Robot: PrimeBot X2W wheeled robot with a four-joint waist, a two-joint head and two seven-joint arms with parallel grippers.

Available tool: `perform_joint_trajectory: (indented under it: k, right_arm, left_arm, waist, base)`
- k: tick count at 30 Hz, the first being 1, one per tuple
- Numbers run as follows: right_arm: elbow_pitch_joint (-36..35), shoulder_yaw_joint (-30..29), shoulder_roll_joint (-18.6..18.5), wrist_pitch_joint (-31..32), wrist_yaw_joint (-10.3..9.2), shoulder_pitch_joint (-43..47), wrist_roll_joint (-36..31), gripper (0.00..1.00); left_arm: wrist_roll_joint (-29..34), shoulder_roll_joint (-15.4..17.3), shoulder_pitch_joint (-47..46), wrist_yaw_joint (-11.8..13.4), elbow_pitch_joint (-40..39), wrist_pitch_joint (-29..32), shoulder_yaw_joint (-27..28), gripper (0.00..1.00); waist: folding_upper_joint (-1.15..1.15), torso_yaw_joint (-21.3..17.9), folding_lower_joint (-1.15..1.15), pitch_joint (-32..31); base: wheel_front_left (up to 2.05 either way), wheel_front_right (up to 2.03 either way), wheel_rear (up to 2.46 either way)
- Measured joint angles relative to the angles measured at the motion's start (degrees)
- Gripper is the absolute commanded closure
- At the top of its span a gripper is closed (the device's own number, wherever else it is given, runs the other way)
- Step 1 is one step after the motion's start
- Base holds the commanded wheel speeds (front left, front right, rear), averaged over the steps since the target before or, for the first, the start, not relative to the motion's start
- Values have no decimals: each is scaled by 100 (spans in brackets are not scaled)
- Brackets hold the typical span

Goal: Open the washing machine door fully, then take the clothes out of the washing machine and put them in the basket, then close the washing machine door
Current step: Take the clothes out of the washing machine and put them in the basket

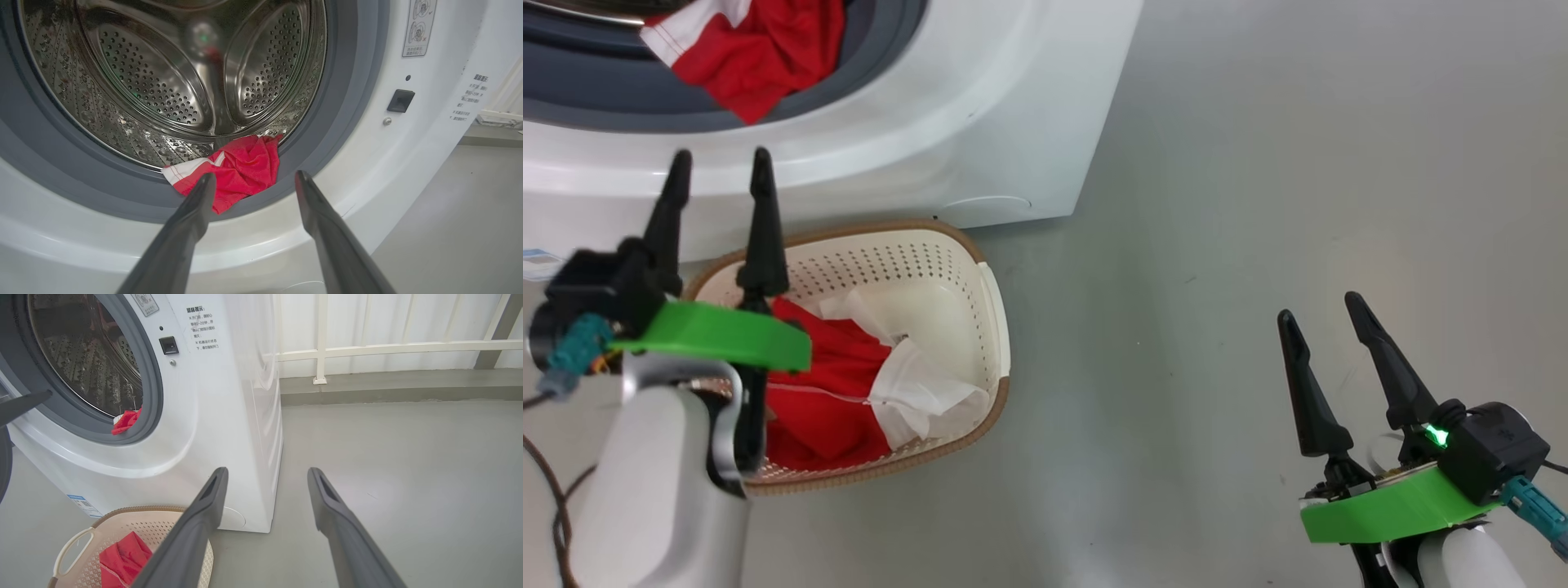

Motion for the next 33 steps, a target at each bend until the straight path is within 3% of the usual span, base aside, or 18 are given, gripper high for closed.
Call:
perform_joint_trajectory:
  k: [10, 24, 33]
  right_arm:
    - [16, 115, -3, 0, 0, -219, 93, 0]
    - [76, 214, -5, 0, 0, -327, 92, 0]
    - [145, 304, -4, 0, 0, -328, 91, 0]
  left_arm:
    - [-22, 328, -1000, 81, 653, -79, 219, 0]
    - [-142, 616, -2055, -1, 1935, -174, 342, 0]
    - [-300, 773, -2823, -88, 2895, 392, 354, 0]
  waist:
    - [0, -108, 0, 308]
    - [0, -314, 0, 471]
    - [0, -402, 0, 452]
  base:
    - [0, 0, 0]
    - [0, 0, 0]
    - [0, 0, 0]
